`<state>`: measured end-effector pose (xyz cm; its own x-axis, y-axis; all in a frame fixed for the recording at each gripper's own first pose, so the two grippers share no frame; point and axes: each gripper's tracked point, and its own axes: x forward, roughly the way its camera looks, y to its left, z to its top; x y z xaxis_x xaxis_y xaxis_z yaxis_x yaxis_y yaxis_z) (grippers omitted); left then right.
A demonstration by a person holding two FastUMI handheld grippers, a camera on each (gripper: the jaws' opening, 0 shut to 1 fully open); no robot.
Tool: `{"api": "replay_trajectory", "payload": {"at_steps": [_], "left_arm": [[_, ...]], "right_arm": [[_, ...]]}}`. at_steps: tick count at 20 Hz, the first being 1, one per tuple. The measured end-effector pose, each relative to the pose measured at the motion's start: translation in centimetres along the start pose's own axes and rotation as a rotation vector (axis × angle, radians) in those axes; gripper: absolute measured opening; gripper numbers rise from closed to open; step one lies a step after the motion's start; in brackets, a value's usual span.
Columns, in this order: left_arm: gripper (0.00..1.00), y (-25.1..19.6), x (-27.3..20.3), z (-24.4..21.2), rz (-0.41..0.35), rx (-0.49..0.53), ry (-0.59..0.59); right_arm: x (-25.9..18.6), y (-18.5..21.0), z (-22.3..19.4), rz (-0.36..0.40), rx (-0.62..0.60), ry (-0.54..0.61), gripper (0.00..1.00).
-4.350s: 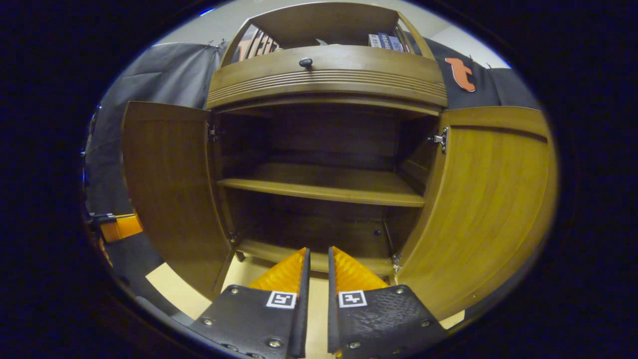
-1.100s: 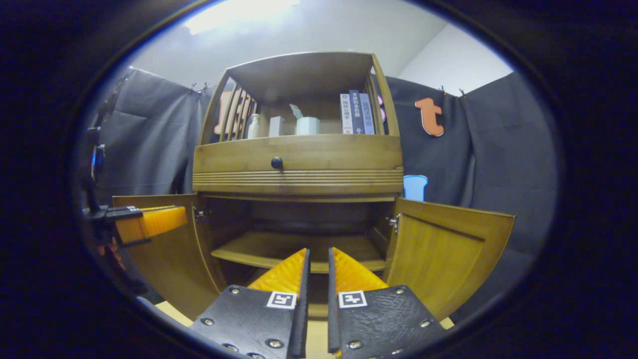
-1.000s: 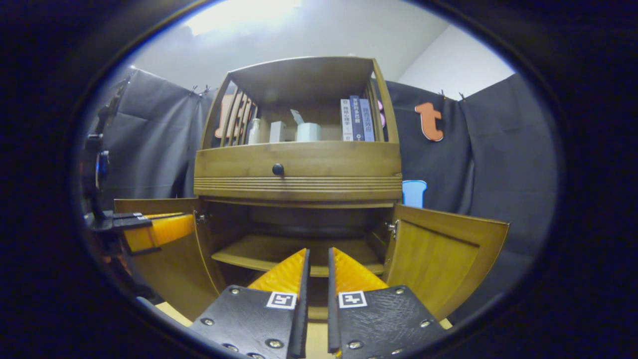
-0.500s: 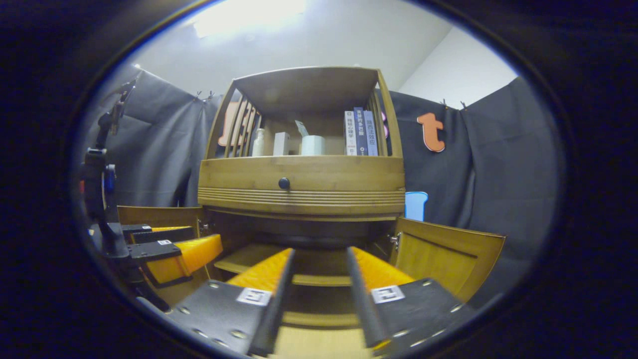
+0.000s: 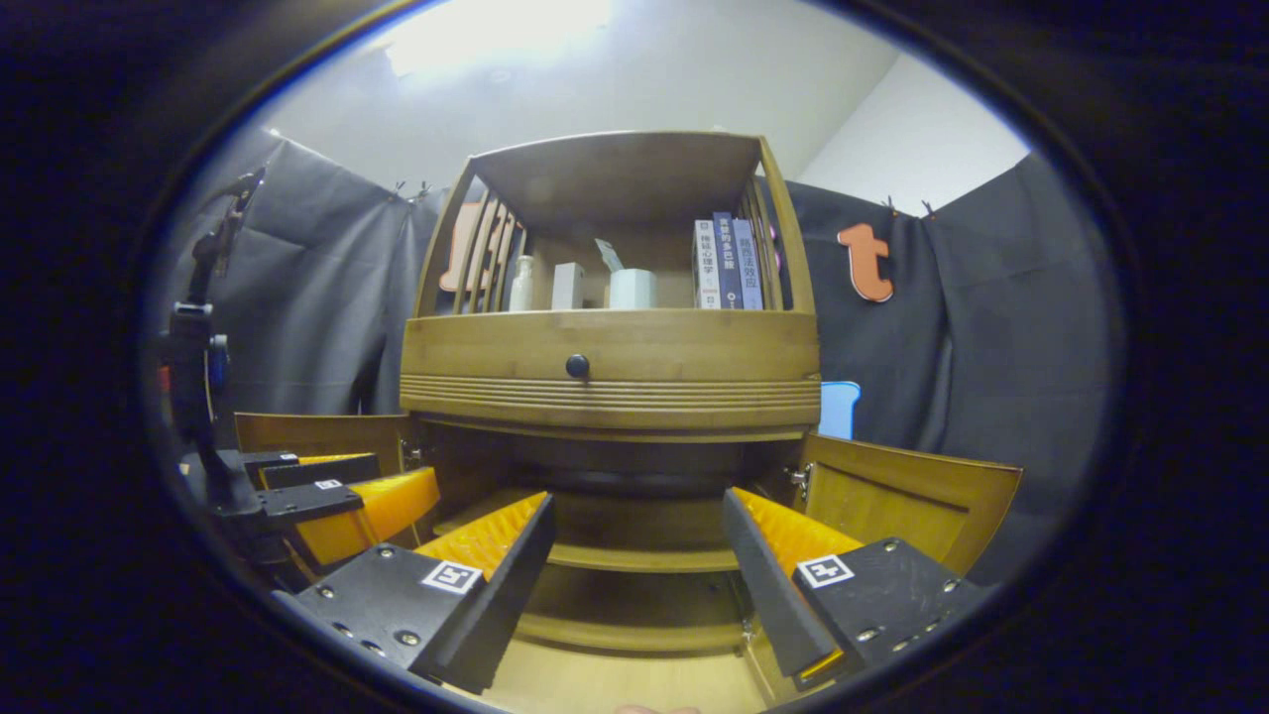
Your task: Open the right door of the double-door shoe cabinet with the right hand, and open the left door with the left hand.
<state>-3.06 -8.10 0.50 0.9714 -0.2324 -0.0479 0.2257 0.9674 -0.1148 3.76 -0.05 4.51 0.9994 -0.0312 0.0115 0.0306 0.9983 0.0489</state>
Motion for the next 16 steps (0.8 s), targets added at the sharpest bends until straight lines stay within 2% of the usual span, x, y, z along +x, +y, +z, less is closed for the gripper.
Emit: {"api": "replay_trajectory", "payload": {"at_steps": [1,3,5,6,8,9,10,14,16], "left_arm": [[0.96,-0.1,0.2,0.0,-0.002,-0.004,0.001],[0.99,-0.1,0.3,0.1,-0.007,-0.007,0.001],[0.96,0.0,0.2,0.1,-0.017,-0.007,0.000],[0.96,0.1,0.1,0.2,-0.022,-0.006,0.000],[0.96,0.3,0.0,0.2,-0.036,-0.002,0.002],[0.92,0.5,0.0,0.3,-0.043,0.000,0.002],[0.99,0.7,-0.1,0.3,-0.050,0.001,0.003],[0.92,1.0,-0.6,0.3,-0.099,0.001,0.008],[0.96,0.9,-0.8,0.3,-0.133,0.008,0.011]], "right_arm": [[-0.1,0.1,0.1,-0.001,-0.003,-0.002,0.97],[-0.1,0.3,0.2,-0.008,-0.011,-0.003,0.99],[-0.4,0.6,0.3,-0.020,-0.018,-0.007,0.96],[-0.5,0.8,0.4,-0.027,-0.020,-0.010,1.00],[-0.8,1.0,0.5,-0.042,-0.022,-0.014,0.99],[-1.0,1.2,0.6,-0.051,-0.023,-0.016,1.00],[-1.2,1.4,0.7,-0.059,-0.023,-0.018,0.99],[-2.2,2.3,1.0,-0.100,-0.020,-0.030,1.00],[-2.9,2.6,1.2,-0.127,-0.021,-0.036,1.00]]}}
